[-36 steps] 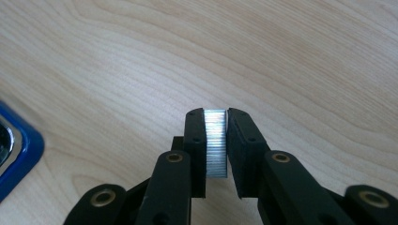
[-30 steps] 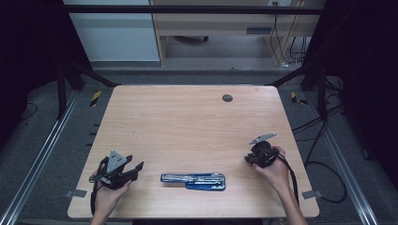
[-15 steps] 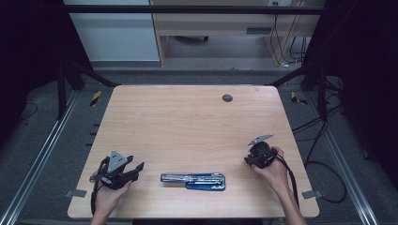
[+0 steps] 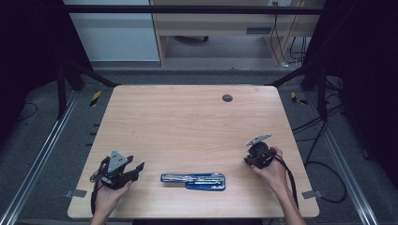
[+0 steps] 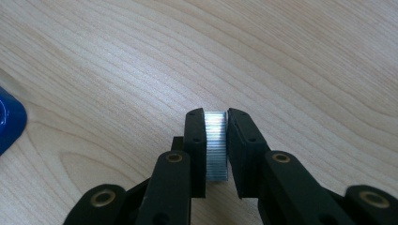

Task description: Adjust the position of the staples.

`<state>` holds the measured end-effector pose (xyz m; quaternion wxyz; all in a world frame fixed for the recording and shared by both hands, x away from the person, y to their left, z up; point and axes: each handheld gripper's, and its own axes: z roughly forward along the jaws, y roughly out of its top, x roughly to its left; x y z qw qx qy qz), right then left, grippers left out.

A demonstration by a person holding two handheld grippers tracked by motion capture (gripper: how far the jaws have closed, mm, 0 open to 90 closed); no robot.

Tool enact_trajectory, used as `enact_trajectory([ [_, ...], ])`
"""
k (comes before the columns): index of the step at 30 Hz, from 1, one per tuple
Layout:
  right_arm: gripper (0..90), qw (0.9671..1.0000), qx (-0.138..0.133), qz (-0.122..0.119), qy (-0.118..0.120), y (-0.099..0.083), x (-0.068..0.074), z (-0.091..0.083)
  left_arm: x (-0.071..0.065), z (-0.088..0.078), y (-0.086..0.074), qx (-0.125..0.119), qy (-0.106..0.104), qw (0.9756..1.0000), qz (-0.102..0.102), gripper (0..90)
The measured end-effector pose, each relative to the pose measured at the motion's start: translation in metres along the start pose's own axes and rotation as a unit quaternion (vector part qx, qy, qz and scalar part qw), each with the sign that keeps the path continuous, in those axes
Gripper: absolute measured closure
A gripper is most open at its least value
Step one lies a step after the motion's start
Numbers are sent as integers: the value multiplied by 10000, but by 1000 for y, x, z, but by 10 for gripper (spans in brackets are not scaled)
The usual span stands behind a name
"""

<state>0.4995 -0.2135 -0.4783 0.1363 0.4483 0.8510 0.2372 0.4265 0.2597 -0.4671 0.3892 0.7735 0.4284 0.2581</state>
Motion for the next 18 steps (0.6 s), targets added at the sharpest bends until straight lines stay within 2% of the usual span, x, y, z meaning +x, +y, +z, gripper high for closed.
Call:
enact_trajectory([
  [4,787,10000,12,-66,32,0,-1,-1,0,0,0,-5,2,10000,-7,474],
  [6,787,10000,-16,38,55,1,0,-4,0,0,0,-4,4,10000,-7,475],
  [7,787,10000,-48,-51,58,1,-1,-5,1,0,0,-2,2,10000,-2,475],
  [17,787,9991,-299,-237,168,5,3,-19,1,-1,0,16,-4,10000,14,475],
  [18,787,9986,-347,-358,198,6,3,-20,1,-1,0,15,-6,10000,12,475],
])
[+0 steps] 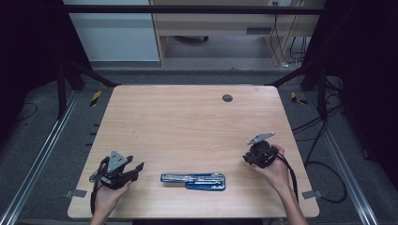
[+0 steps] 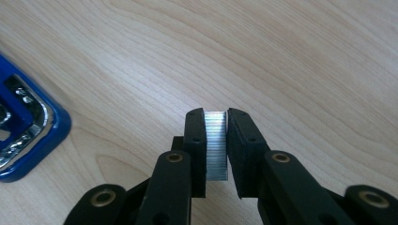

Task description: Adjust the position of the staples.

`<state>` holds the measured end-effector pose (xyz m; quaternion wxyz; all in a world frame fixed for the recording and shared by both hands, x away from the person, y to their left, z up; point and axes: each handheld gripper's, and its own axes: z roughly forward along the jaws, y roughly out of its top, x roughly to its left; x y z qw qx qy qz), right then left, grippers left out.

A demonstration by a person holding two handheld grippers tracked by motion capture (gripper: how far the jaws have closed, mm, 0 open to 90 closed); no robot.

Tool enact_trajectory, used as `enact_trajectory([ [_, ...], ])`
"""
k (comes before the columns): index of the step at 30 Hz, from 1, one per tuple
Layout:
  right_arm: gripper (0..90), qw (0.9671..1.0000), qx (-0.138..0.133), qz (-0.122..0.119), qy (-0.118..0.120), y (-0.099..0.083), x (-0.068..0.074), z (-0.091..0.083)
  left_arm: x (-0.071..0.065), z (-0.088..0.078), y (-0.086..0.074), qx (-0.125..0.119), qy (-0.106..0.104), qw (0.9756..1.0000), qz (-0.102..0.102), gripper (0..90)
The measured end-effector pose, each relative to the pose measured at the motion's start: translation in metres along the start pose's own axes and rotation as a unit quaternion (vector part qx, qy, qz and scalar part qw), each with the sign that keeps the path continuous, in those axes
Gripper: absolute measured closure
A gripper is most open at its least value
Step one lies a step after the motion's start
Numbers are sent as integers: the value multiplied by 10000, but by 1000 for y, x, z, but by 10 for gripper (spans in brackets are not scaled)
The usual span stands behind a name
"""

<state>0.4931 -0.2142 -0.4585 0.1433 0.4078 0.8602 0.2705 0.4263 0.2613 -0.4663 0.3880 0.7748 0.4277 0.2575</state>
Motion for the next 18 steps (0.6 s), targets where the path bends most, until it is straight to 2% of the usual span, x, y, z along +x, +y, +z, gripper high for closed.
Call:
enact_trajectory([
  [1,787,10000,-16,14,27,1,1,-1,0,0,0,-6,3,10000,-3,475],
  [7,787,9991,-179,-302,242,3,3,-9,1,0,-1,-9,-14,10000,-22,475],
  [10,787,9980,-261,-377,436,7,6,-13,1,0,-1,-7,-19,10000,-26,475],
  [14,787,9955,-351,-631,616,11,12,-16,2,0,-1,-18,2,10000,-59,475],
  [18,787,9924,-509,-757,820,13,15,-21,2,0,-1,-6,-3,10000,-39,475],
])
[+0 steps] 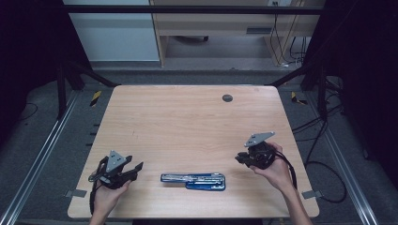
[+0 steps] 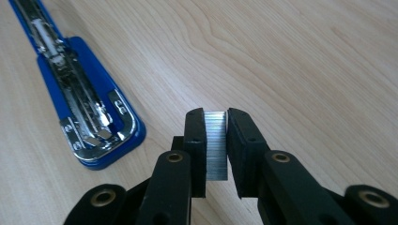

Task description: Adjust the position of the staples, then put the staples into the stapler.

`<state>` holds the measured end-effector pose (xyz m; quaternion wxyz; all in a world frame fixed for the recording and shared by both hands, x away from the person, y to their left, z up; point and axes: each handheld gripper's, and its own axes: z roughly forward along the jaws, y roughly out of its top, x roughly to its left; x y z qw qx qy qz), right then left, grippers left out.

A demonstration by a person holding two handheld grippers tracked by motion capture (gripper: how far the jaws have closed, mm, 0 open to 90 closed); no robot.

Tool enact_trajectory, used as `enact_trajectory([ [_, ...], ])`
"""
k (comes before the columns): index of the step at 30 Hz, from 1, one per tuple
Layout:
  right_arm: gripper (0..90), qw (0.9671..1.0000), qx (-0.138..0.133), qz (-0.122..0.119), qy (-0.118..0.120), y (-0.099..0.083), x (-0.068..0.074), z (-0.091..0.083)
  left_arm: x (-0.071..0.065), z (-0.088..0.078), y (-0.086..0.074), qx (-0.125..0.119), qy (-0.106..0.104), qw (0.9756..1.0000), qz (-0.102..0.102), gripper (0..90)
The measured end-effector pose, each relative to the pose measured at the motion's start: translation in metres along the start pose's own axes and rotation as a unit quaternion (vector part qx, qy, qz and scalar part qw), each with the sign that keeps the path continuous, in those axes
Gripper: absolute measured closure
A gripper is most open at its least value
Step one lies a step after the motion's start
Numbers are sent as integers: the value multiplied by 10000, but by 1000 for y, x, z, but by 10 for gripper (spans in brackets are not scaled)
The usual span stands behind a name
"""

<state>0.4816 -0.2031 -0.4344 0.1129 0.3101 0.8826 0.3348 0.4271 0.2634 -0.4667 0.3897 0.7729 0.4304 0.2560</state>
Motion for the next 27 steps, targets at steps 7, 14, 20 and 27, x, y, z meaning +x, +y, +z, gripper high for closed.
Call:
enact_trajectory([
  [7,787,9986,-242,-358,309,9,8,-11,-1,1,0,27,0,10000,11,475],
  [14,787,9951,-309,-718,611,19,17,-15,0,2,-1,52,-19,10000,19,474],
  [20,787,9898,-416,-943,985,26,25,-16,0,1,-1,42,-28,10000,11,474],
  [27,787,9819,-312,-1325,1316,33,38,-14,-2,2,0,62,-2,10000,39,474],
])
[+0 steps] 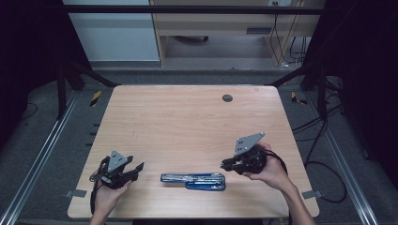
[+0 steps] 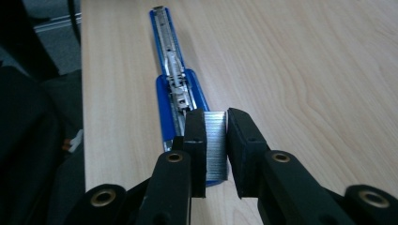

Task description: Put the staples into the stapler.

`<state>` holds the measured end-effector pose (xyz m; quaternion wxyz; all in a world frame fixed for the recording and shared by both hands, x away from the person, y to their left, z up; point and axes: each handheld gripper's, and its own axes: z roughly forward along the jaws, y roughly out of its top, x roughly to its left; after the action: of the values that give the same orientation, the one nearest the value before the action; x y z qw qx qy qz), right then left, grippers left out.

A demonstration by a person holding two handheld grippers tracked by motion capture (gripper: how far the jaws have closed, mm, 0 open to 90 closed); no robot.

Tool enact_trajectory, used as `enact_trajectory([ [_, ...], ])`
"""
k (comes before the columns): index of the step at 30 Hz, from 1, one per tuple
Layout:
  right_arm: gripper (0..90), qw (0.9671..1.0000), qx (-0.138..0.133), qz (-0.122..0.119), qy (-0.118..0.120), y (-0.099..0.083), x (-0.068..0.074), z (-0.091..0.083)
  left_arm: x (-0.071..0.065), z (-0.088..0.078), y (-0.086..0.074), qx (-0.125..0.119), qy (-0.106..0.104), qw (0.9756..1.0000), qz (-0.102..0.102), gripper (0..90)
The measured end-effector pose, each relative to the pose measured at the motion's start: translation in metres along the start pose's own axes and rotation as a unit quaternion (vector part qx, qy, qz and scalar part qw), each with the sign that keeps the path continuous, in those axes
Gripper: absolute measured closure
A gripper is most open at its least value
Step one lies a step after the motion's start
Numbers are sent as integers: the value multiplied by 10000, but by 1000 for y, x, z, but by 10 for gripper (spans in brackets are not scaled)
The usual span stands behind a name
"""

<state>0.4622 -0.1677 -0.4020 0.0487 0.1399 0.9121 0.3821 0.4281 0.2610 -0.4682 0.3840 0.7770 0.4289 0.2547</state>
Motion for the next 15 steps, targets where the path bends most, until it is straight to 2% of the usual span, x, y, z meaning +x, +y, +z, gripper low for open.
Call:
enact_trajectory([
  [4,787,9996,140,-151,172,4,3,5,0,1,0,21,-23,10000,-4,474],
  [10,787,9984,345,-346,289,11,3,18,1,0,0,8,-14,10000,0,474],
  [15,787,9973,411,-484,373,15,2,27,1,0,-1,18,-14,10000,-17,474],
])
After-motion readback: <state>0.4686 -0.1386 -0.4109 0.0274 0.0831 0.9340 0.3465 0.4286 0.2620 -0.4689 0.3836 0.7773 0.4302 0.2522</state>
